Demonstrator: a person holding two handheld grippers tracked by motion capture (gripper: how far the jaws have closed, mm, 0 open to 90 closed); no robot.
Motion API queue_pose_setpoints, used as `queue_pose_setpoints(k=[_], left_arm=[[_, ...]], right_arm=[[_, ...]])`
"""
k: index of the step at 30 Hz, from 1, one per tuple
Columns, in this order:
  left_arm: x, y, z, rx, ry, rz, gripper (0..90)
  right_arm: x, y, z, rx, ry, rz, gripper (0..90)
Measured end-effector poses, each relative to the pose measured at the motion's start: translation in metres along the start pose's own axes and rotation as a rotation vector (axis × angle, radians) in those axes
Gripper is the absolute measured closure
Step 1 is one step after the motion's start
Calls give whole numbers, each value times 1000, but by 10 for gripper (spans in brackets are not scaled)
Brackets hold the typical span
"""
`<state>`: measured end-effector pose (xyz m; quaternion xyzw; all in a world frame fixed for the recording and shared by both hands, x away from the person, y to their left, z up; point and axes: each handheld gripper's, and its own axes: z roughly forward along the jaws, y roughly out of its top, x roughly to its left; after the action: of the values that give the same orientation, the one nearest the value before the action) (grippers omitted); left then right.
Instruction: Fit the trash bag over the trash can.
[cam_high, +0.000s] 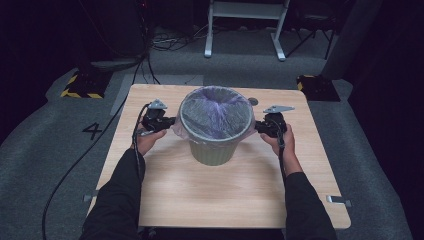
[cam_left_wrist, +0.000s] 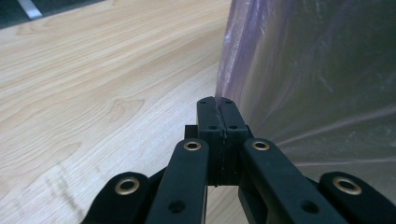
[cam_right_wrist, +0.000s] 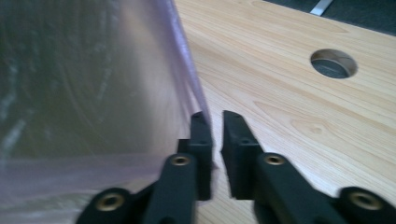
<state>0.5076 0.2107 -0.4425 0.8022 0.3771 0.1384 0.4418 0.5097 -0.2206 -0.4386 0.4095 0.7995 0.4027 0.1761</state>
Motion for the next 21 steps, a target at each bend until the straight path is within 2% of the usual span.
queue_pose_setpoints(k=[1, 2, 3, 5, 7, 10, 12, 14, 16, 17, 19, 20, 21], left_arm=[[0, -1, -4, -11, 17, -1, 810], [0, -3, -11, -39, 20, 4, 786], [-1, -3, -15, -57, 20, 11, 737], [-4, -3, -27, -96, 51, 31, 628], [-7, -3, -38, -128, 25, 49, 570], [-13, -1, -52, -161, -3, 85, 508], [-18, 0, -58, -164, -4, 106, 464], [-23, 1, -61, -161, -36, 130, 420], [-29, 1, -61, -153, -50, 153, 389], [-32, 1, -60, -147, -61, 160, 354], [-38, 2, -58, -128, -67, 187, 327], [-41, 2, -57, -124, -79, 195, 308], [-43, 2, -56, -121, -73, 210, 295]], right_arm=[[-2, -1, -2, -2, -22, 0, 714], [-3, -3, -6, -13, -27, 2, 676], [-6, -4, -12, -41, -15, 6, 615], [-9, -5, -20, -72, -6, 11, 544], [-10, -6, -31, -104, 9, -10, 481], [-11, -6, -45, -126, -12, -41, 399], [-11, -5, -53, -132, -27, -59, 353], [-11, -5, -57, -129, -55, -75, 335], [-8, -5, -61, -125, -99, -108, 333], [-6, -4, -63, -131, -95, -125, 333], [-1, -4, -68, -151, -51, -150, 332], [2, -5, -71, -157, -31, -172, 324], [7, -5, -74, -161, -12, -199, 318]])
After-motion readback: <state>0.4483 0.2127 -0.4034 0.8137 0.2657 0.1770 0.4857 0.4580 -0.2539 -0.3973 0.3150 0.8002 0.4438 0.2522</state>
